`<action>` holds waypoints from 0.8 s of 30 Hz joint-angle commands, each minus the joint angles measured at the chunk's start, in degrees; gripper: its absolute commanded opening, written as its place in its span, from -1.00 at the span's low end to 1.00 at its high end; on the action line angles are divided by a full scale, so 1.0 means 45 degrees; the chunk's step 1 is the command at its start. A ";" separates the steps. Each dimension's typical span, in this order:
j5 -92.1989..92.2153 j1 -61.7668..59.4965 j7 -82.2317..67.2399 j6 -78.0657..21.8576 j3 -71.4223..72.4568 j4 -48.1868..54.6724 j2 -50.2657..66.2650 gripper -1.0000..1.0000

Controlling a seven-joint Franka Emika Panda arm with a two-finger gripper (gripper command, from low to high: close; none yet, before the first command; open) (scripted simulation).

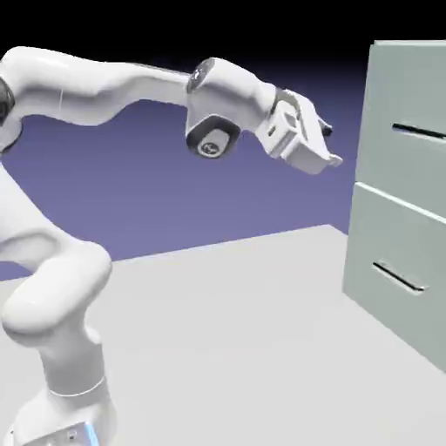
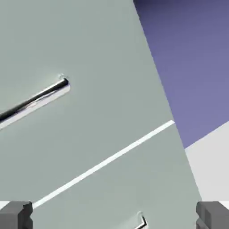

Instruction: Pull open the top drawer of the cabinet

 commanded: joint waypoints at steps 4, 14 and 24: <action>0.2216 -0.1630 -0.0185 -0.0264 0.1359 0.0951 -0.0170 0.00; 0.7753 -0.5705 -0.0647 -0.0925 0.4755 0.3327 -0.0594 0.00; 1.3290 -0.9780 -0.1108 -0.1586 0.8151 0.5702 -0.1019 0.00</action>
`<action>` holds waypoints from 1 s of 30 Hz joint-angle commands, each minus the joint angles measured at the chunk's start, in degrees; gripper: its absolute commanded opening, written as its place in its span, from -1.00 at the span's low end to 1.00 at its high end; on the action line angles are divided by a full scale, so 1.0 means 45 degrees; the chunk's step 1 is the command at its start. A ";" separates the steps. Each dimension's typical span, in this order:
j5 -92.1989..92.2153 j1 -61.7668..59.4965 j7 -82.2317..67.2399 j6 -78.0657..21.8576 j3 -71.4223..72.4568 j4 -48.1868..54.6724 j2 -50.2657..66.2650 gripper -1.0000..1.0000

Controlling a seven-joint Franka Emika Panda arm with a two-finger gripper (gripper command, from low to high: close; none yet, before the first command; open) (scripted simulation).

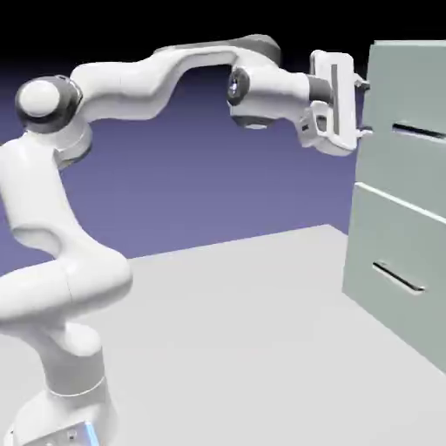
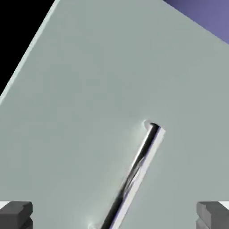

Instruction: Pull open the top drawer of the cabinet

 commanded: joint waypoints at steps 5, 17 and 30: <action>0.2769 -0.2038 -0.0231 -0.0331 0.1698 0.1188 -0.0212 0.00; 0.7114 -0.6271 -0.0080 -0.0713 0.5022 0.4054 -0.0919 0.00; 0.6929 -0.6675 0.2699 -0.1743 0.3883 0.4159 -0.3307 -1.00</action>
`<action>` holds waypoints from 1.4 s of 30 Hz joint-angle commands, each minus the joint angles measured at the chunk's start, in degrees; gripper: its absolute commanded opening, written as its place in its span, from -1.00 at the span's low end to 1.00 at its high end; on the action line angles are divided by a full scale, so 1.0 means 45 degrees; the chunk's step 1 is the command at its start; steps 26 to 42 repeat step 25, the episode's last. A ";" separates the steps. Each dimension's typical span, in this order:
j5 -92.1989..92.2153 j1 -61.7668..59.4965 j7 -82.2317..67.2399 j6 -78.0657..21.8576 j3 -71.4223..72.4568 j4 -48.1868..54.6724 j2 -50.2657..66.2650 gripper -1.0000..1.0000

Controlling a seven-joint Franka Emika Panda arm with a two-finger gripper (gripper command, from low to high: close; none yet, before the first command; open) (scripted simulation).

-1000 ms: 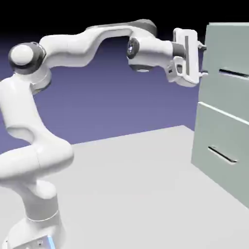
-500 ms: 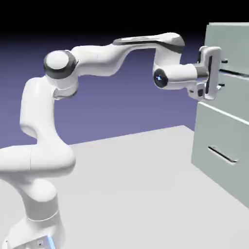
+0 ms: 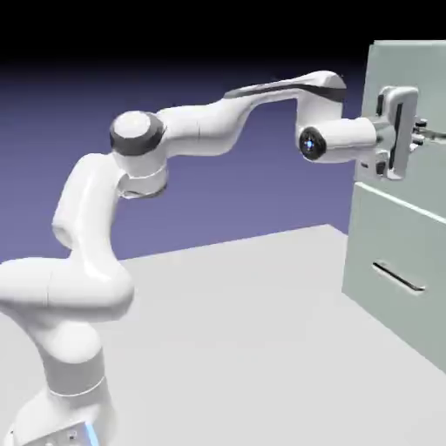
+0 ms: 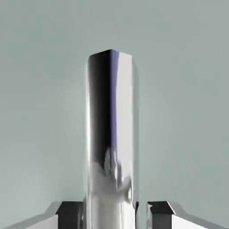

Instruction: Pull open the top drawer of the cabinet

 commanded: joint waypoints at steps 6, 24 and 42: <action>0.0126 0.2491 -0.0840 -0.0648 -0.1512 -0.2761 0.0380 -1.00; -0.1025 0.9521 -0.1123 -0.1750 -0.6568 -0.9695 -0.0820 1.00; -0.1222 0.9982 -0.1042 -0.1738 -0.6904 -1.0108 -0.1027 1.00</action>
